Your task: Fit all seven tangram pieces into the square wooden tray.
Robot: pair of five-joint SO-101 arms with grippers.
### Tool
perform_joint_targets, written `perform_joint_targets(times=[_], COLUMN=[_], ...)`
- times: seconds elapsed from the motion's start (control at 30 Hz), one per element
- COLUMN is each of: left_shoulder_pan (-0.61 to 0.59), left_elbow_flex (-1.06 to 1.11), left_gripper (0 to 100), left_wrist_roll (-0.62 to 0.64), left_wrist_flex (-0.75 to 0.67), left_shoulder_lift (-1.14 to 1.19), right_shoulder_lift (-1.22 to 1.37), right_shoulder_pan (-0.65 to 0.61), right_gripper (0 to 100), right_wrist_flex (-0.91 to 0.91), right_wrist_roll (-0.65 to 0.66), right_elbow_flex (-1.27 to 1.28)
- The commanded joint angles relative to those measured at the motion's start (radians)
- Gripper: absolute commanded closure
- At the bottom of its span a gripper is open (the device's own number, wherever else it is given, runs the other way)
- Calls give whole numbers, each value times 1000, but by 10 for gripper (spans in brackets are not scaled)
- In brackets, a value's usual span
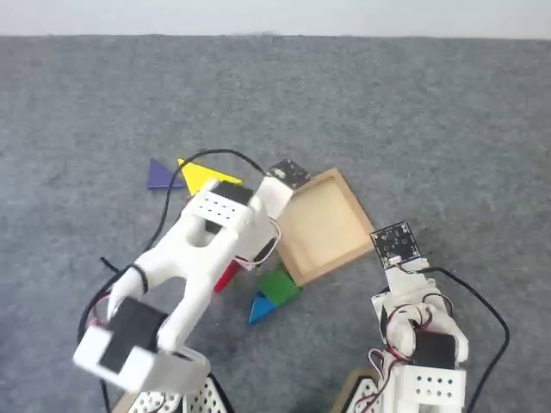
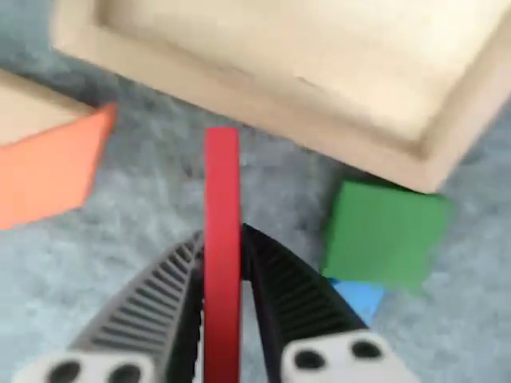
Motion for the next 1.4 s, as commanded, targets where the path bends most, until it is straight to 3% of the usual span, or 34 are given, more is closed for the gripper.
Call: perform_joint_targets(times=[0.0,0.17,0.37,0.57,0.8,1.13,1.37], left_shoulder_pan=[-5,-3,58,130,144,137,133], left_elbow_flex=[-102,-237,-363,-527,-888,-1337,-1408], left_gripper=[991,991,991,991,990,988,946], left_wrist_roll=[-6,-35,-97,-120,-123,-140,-132], left_wrist_flex=[91,123,40,-17,-9,199,236], left_shoulder_lift=[-110,-126,-51,181,506,848,934], right_shoulder_lift=[-16,-16,-16,-16,-16,-16,-16], right_shoulder_pan=[-4,-4,-4,-4,-4,-4,-4], right_gripper=[991,991,991,991,991,991,991], right_wrist_flex=[2,2,2,2,2,2,2], right_wrist_roll=[8,8,8,8,8,8,8], right_elbow_flex=[17,17,17,17,17,17,17])
